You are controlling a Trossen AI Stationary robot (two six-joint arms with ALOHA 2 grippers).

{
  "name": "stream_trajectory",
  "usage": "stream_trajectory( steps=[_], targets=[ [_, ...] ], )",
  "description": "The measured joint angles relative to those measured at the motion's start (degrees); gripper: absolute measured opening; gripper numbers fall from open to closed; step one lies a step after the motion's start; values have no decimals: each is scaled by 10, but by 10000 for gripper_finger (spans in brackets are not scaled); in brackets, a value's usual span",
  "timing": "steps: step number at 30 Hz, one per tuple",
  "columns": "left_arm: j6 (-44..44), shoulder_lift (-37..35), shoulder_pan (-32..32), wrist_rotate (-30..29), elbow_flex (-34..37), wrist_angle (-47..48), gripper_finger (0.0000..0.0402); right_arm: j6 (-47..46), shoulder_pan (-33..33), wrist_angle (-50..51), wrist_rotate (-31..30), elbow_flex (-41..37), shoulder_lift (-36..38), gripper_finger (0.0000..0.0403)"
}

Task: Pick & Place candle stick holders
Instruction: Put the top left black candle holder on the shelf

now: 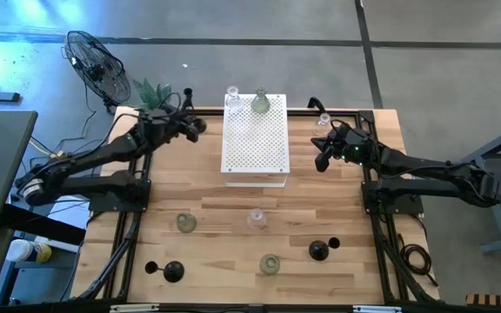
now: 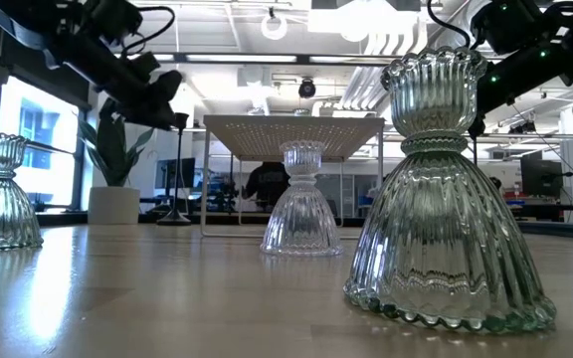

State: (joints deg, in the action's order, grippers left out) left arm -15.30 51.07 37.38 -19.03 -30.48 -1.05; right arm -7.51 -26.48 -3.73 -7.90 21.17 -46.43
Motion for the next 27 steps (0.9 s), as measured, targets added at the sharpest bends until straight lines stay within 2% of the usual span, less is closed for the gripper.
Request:
stream_trajectory(
  steps=[5, 9, 16, 23, 27],
  targets=[
    [11, 40, 45, 55, 0, -65, 218, 0, 0, 0, -2, 0, 0, 0],
    [30, 85, 54, 82, 0, -133, 249, 0, 0, 0, -2, 0, 0, 0],
    [45, 127, 54, -9, 0, -157, 252, 0, 0, 0, 1, 0, 0, 0],
    [52, 130, 54, -3, 0, -183, 250, 0, 0, 0, 1, 0, 0, 0],
    [52, 130, 54, 8, 0, -196, 221, 0, 0, 0, 1, 0, 0, 0]
  ],
)
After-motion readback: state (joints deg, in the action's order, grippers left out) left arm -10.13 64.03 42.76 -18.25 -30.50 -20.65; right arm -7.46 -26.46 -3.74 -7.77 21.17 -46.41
